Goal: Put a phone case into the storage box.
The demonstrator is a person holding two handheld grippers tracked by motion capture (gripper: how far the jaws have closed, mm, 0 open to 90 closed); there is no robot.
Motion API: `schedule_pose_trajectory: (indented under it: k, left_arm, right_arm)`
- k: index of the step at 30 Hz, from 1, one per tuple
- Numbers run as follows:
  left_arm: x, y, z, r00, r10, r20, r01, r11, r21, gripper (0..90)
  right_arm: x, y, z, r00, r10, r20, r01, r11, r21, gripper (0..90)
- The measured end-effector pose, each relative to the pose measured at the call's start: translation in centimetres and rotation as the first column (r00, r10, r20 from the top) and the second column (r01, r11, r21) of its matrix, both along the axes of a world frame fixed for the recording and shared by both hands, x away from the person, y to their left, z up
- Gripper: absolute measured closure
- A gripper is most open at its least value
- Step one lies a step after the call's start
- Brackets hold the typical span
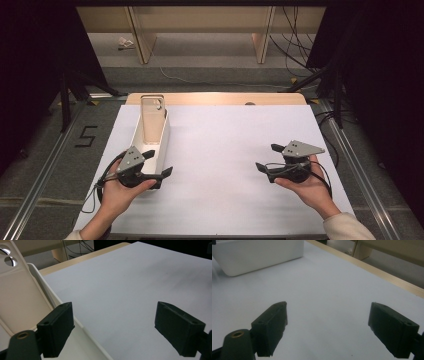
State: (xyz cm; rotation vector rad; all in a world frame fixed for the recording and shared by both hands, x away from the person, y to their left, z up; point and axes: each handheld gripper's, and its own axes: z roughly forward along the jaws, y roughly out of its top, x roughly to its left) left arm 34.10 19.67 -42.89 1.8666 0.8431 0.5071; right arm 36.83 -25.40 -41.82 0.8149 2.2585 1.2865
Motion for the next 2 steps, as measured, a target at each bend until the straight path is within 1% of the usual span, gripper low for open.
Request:
schedule_pose_trajectory:
  k: [2]
  left_arm:
    - [-0.10,-0.08,-0.05,1.0000,-0.002,0.002,0.002,1.0000,0.005,15.1]
  right_arm:
    - [0.00,0.00,0.01,1.0000,0.000,0.001,0.000,1.000,0.002,16.6]
